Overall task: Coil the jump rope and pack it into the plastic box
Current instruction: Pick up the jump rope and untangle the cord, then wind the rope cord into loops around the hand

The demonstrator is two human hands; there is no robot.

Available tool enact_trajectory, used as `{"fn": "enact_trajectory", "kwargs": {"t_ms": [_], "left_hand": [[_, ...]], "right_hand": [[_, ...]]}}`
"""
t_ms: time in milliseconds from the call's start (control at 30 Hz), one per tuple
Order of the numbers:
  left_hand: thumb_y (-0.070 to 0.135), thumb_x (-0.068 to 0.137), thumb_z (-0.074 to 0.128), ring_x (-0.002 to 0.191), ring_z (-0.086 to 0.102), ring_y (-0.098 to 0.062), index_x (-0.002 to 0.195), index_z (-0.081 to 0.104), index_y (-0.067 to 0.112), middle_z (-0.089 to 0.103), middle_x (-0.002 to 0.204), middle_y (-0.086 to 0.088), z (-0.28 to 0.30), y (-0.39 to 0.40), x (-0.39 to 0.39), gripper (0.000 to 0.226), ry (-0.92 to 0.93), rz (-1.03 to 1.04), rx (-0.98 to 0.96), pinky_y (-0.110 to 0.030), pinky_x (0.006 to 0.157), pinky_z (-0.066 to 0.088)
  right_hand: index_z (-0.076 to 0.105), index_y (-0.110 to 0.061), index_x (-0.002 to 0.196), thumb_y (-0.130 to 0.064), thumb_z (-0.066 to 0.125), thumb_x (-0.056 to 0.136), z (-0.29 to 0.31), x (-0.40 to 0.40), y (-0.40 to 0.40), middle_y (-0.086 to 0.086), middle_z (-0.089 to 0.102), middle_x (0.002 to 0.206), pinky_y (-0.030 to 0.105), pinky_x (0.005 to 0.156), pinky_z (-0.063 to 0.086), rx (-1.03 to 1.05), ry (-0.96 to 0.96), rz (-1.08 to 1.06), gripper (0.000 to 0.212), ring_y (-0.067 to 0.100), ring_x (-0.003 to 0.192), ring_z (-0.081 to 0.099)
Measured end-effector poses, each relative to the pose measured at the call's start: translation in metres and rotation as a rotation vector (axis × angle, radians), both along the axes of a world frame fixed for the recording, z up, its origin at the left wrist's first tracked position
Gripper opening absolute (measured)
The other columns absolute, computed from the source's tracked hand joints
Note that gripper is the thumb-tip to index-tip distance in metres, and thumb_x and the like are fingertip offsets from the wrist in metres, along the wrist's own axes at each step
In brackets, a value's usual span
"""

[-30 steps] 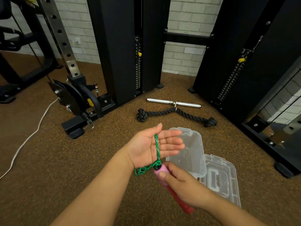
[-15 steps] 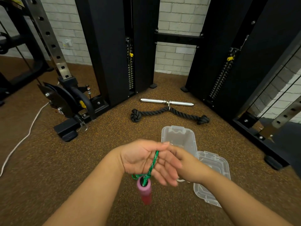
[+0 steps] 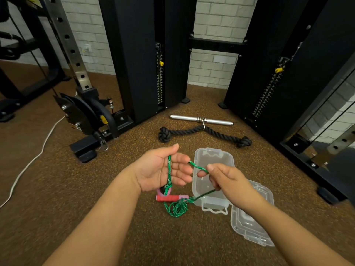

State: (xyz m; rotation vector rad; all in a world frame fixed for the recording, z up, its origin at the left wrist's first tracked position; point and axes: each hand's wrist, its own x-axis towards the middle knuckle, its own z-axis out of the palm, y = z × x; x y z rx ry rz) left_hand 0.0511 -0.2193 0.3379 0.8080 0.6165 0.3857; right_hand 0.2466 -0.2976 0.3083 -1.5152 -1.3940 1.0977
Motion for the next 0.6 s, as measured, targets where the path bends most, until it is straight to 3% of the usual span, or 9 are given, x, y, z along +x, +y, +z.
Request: {"fn": "enact_trajectory", "kwargs": {"t_ms": [133,300,367,433,500,600], "left_hand": [[0.037,0.096,0.035,0.059,0.071,-0.024,0.069,0.072,0.007,0.071,0.065,-0.012,-0.0002,0.0004,-0.0032,0.055,0.001,0.026,-0.006,-0.027,0.054,0.056],[0.037,0.095,0.037,0.058,0.071,-0.024,0.068,0.071,0.007,0.071,0.064,-0.012,-0.0002,-0.0008,-0.0017,0.053,0.006,0.034,0.005,-0.026,0.053,0.056],[0.038,0.093,0.039,0.058,0.071,-0.024,0.068,0.071,0.008,0.071,0.064,-0.012,0.0009,0.0001,-0.0020,0.051,-0.005,0.046,0.010,-0.027,0.053,0.056],[0.037,0.093,0.039,0.059,0.071,-0.024,0.068,0.071,0.008,0.071,0.065,-0.012,0.0021,0.0011,-0.0027,0.051,-0.013,0.045,0.019,-0.028,0.054,0.056],[0.037,0.095,0.036,0.059,0.071,-0.024,0.068,0.072,0.008,0.071,0.065,-0.012,0.0024,0.0015,-0.0031,0.053,-0.020,0.055,0.018,-0.028,0.054,0.057],[0.035,0.098,0.033,0.059,0.071,-0.024,0.068,0.072,0.007,0.071,0.064,-0.012,0.0019,0.0015,-0.0030,0.057,-0.024,0.085,0.008,-0.028,0.054,0.057]], "right_hand": [[0.073,-0.027,0.082,-0.024,0.061,0.088,0.0049,0.0080,0.0033,-0.007,0.065,0.065,0.026,0.070,0.051,0.066,-0.170,-0.049,0.014,0.005,0.065,0.060],[0.072,-0.028,0.091,-0.024,0.061,0.089,0.0021,0.0048,0.0028,-0.010,0.065,0.071,0.012,0.059,0.042,0.188,-0.389,-0.096,0.012,0.001,0.065,0.056],[0.069,-0.026,0.105,-0.028,0.051,0.094,-0.0018,0.0030,0.0013,-0.012,0.063,0.078,0.019,0.068,0.046,0.149,-0.532,0.004,0.021,0.002,0.072,0.058],[0.069,-0.023,0.105,-0.031,0.047,0.095,-0.0032,0.0054,0.0012,-0.008,0.065,0.082,0.029,0.073,0.047,0.123,-0.672,0.082,0.026,0.011,0.078,0.060],[0.072,-0.023,0.100,-0.030,0.053,0.093,0.0006,0.0092,0.0009,-0.008,0.068,0.082,0.027,0.073,0.049,0.171,-0.654,0.023,0.021,0.009,0.077,0.062],[0.073,-0.022,0.086,-0.027,0.065,0.086,0.0064,0.0106,0.0002,-0.011,0.069,0.078,0.011,0.065,0.044,0.227,-0.455,-0.180,0.010,0.001,0.072,0.059]]}}
